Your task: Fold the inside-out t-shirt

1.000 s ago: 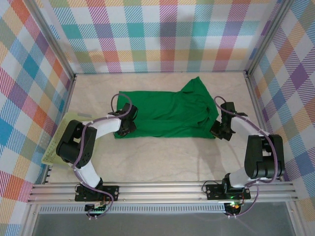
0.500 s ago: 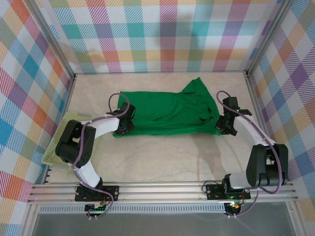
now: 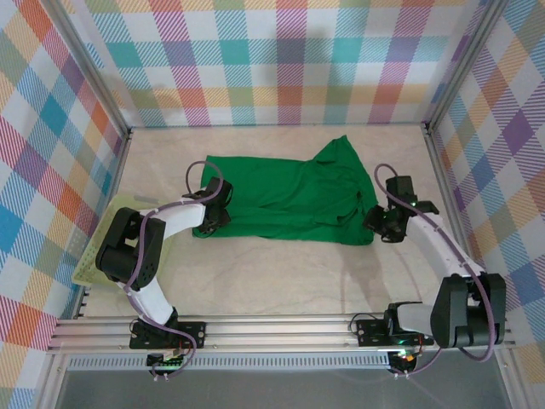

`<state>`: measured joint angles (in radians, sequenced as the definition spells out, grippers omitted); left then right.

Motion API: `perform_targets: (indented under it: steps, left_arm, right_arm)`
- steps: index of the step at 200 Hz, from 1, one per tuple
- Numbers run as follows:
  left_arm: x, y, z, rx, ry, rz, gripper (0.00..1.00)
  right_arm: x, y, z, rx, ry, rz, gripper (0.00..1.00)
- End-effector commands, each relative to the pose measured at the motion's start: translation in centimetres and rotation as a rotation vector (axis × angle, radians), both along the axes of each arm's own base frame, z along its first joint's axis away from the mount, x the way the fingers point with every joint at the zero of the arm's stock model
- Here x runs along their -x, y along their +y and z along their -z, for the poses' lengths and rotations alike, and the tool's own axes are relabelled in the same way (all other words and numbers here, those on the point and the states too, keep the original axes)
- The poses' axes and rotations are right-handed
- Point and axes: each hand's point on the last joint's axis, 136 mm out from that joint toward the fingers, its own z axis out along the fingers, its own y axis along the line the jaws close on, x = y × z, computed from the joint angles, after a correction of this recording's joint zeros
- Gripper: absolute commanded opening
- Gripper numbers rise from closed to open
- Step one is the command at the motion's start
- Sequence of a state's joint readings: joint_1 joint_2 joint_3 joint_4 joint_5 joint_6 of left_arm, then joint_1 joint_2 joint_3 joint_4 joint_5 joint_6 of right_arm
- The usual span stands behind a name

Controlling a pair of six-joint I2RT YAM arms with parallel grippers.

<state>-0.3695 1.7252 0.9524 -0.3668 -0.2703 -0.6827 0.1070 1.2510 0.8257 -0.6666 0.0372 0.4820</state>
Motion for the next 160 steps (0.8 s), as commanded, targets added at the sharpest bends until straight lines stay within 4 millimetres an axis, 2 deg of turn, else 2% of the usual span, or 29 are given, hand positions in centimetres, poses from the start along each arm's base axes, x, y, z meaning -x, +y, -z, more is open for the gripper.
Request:
perform_targets:
  steps: [1, 16, 32, 49, 65, 80, 98, 114, 160]
  left_arm:
    - [3.0, 1.8, 2.2, -0.062, 0.132, -0.005, 0.36]
    - [3.0, 1.9, 2.2, -0.069, 0.131, -0.008, 0.36]
    - [3.1, 2.0, 2.2, -0.072, 0.132, -0.011, 0.36]
    - [3.1, 2.0, 2.4, -0.073, 0.134, -0.013, 0.36]
    - [3.2, 2.1, 2.4, -0.075, 0.136, -0.014, 0.36]
    - [3.4, 2.2, 2.4, -0.081, 0.138, -0.015, 0.36]
    - [3.4, 2.4, 2.4, -0.086, 0.137, -0.020, 0.36]
    - [3.5, 2.7, 2.3, -0.093, 0.134, -0.027, 0.36]
    - [3.6, 3.5, 2.5, -0.095, 0.138, -0.050, 0.35]
  right_arm:
    - [1.9, 3.1, 1.1, -0.088, 0.069, -0.047, 0.54]
    - [2.6, 3.1, 2.5, -0.086, 0.114, -0.019, 0.55]
    - [2.5, 2.0, 3.8, -0.027, 0.148, 0.019, 0.56]
    - [1.7, 1.0, 4.6, 0.046, 0.156, 0.040, 0.56]
    - [0.6, 0.5, 5.1, 0.085, 0.161, 0.048, 0.51]
    - [-0.2, -0.6, 4.9, 0.150, 0.154, 0.067, 0.42]
    - [-0.8, -2.4, 4.1, 0.236, 0.131, 0.107, 0.22]
    - [-0.9, -3.8, 3.5, 0.286, 0.123, 0.137, 0.11]
    - [-0.5, -5.9, 3.2, 0.357, 0.136, 0.167, 0.07]
